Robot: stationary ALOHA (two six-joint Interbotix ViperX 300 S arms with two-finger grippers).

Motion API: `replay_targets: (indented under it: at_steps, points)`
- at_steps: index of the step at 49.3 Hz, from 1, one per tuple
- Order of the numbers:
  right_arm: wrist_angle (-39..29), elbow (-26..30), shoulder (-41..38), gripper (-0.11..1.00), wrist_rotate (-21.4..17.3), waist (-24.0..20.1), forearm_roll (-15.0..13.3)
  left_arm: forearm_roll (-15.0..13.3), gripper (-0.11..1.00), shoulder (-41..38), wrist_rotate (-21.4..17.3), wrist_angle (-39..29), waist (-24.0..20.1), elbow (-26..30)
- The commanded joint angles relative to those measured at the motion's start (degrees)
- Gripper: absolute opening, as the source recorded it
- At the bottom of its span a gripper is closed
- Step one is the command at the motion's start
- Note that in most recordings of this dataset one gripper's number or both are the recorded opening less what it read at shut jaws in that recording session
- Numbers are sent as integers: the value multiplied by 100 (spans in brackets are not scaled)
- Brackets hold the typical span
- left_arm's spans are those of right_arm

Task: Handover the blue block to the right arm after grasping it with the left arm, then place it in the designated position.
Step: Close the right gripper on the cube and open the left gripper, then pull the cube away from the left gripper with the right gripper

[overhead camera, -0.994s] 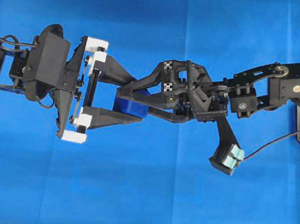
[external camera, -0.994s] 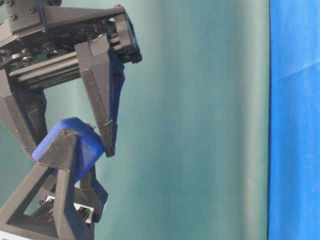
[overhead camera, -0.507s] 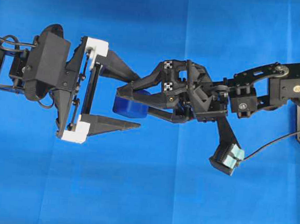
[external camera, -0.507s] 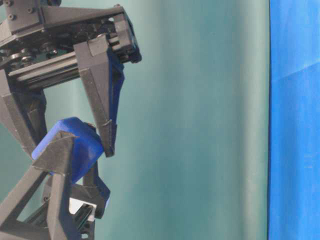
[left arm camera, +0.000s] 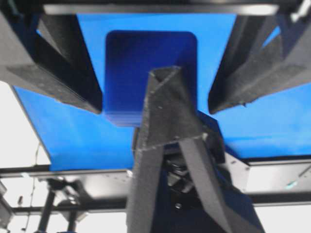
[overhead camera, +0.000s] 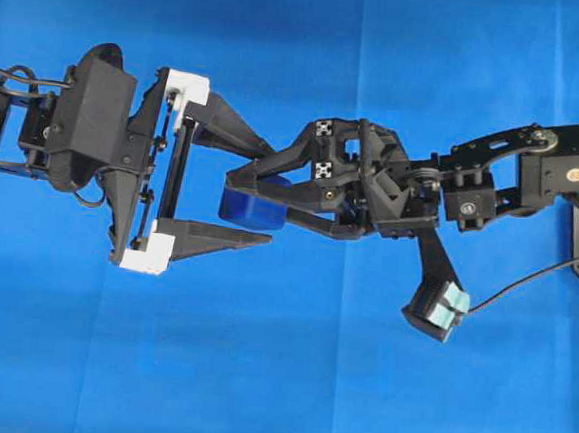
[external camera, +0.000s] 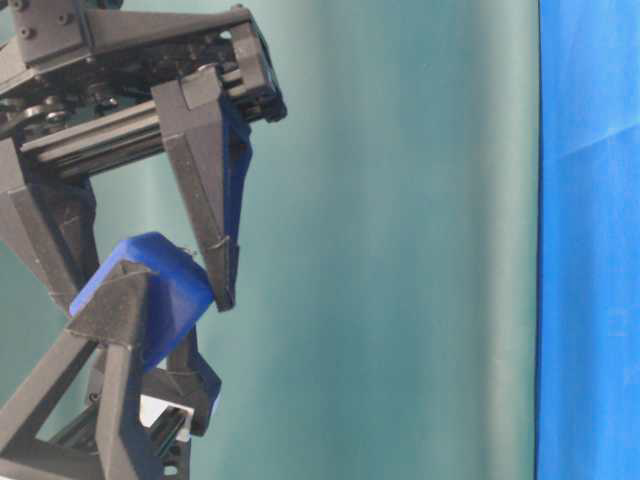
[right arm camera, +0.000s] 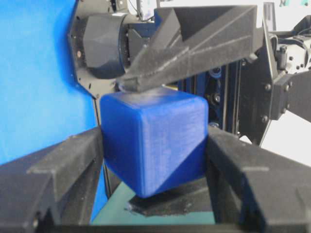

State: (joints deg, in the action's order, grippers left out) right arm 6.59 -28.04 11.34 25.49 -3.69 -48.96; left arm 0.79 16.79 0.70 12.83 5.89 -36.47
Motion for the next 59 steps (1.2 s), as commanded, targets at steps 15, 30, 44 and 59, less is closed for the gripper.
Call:
replay_targets:
  at_steps: [15, 30, 44, 59]
  points:
    - [-211, -343, 606, 52, -79, -26, 26, -9, 91, 158, -9, 44, -9, 70]
    - [-475, -888, 1345, 52, -88, -53, 26, -9, 91, 167, 0, 35, -9, 62]
    - [-853, -1160, 1846, 52, -229, -149, 26, -9, 91, 167, -9, 18, -9, 62]
    - [-835, -1151, 1828, 52, -773, -149, 141, -9, 91, 176, -18, 18, -9, 62]
